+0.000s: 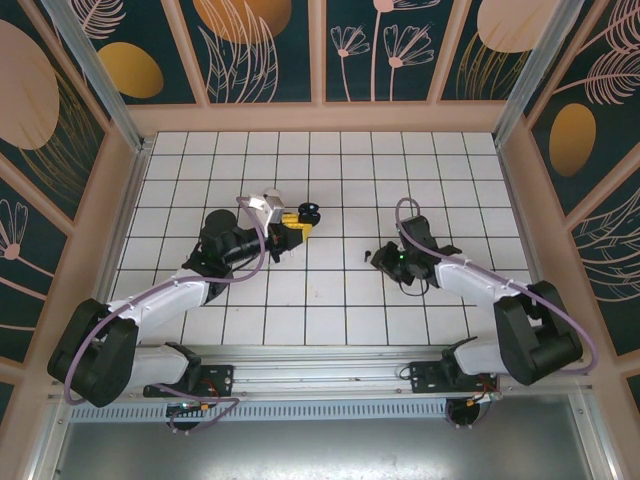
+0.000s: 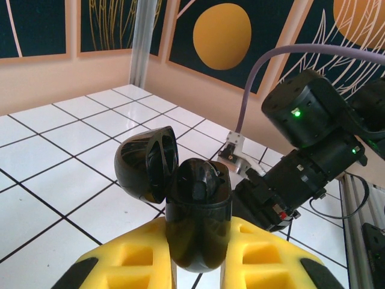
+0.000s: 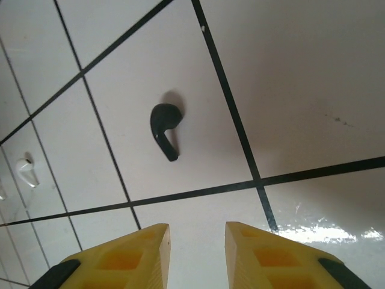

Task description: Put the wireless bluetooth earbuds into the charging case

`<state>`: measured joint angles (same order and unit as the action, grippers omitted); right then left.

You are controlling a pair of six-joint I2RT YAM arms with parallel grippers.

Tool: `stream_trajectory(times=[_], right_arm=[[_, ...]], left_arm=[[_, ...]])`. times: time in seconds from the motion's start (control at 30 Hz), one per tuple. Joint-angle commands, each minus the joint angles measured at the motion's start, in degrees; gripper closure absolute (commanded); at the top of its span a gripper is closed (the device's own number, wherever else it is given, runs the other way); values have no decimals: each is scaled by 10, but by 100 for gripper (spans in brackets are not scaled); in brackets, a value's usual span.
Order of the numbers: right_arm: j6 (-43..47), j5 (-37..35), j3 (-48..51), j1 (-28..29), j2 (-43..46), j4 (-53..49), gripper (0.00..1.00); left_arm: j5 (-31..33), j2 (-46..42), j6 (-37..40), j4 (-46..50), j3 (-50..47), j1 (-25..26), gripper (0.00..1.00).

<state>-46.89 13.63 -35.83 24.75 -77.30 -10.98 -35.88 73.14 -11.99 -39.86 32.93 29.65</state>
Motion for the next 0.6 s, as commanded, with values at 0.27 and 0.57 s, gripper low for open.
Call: stream_trajectory(times=[0.27,0.57], right_arm=[[30,-10,-92,6,-80,-1,70],[51,-30,-127,12,-117,-23,70]], left_arm=[[-21,2,-15,-35,-3,2,96],[-17,-9,-14,-32,-12,2,95]])
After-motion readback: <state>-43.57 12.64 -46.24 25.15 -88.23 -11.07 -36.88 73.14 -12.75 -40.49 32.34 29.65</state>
